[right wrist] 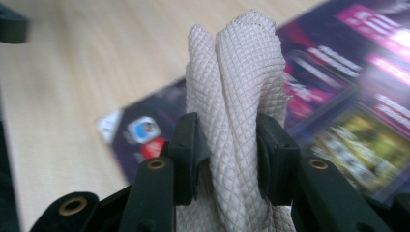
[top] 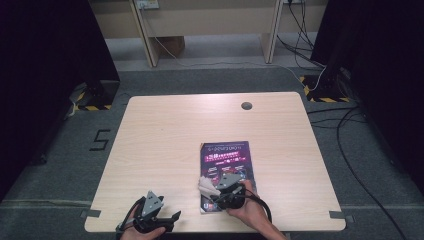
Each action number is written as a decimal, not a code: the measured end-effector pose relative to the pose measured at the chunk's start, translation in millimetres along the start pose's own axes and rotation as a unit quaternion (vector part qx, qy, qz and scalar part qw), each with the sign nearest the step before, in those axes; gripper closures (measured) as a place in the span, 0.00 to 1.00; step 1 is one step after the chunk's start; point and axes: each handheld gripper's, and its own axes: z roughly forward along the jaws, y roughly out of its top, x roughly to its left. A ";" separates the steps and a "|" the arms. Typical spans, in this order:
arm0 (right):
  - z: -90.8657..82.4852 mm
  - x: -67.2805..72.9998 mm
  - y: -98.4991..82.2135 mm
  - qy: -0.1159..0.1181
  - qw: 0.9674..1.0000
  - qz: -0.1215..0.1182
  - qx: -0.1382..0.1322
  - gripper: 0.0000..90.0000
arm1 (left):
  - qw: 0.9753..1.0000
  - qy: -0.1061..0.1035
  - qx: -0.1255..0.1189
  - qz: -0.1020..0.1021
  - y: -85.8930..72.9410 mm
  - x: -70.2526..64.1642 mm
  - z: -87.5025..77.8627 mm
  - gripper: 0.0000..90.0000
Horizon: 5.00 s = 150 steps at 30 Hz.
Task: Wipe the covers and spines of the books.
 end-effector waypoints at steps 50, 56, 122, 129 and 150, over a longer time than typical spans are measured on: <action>-63.8 -43.8 -64.0 -0.065 0.996 0.054 -0.001 0.73 | 1.000 -0.021 -0.009 0.018 35.3 -39.4 67.4 0.23; -58.9 -57.4 -59.2 -0.088 0.994 0.069 -0.005 0.73 | 0.999 -0.016 -0.004 0.035 35.7 -40.4 68.3 0.21; 0.5 -55.0 0.4 -0.069 0.997 0.040 -0.009 0.75 | 0.999 -0.011 0.001 0.030 36.6 -38.8 70.7 0.15; -0.8 -38.4 -1.1 -0.049 0.998 0.028 -0.006 0.75 | 1.000 -0.010 -0.001 0.028 35.7 -38.9 70.4 0.15; 15.1 -57.0 14.7 -0.059 0.997 0.041 -0.012 0.75 | 1.000 -0.007 -0.002 0.030 35.5 -39.5 70.3 0.15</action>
